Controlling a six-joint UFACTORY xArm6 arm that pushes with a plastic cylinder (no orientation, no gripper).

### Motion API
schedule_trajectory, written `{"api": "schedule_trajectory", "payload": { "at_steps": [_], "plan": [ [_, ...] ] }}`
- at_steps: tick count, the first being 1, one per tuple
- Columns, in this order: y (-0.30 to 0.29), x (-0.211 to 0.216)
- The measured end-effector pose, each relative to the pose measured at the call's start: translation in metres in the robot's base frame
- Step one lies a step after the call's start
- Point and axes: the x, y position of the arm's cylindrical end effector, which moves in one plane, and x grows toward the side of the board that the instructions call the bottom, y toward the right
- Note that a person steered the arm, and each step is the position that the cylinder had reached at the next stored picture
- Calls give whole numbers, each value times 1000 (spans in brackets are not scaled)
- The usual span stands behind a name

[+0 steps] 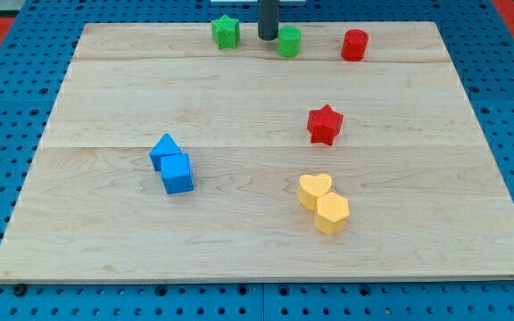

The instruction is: Move the green star to the left of the green circle

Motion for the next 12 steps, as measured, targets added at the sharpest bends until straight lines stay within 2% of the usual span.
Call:
{"api": "schedule_trajectory", "payload": {
  "at_steps": [2, 4, 5, 6, 7, 8, 9, 10, 11, 12],
  "plan": [
    [1, 15],
    [-13, -18],
    [-62, -17],
    [-102, 6],
    [-97, 27],
    [-45, 65],
    [-100, 101],
    [-188, 90],
    [-195, 54],
    [-84, 52]
  ]
}}
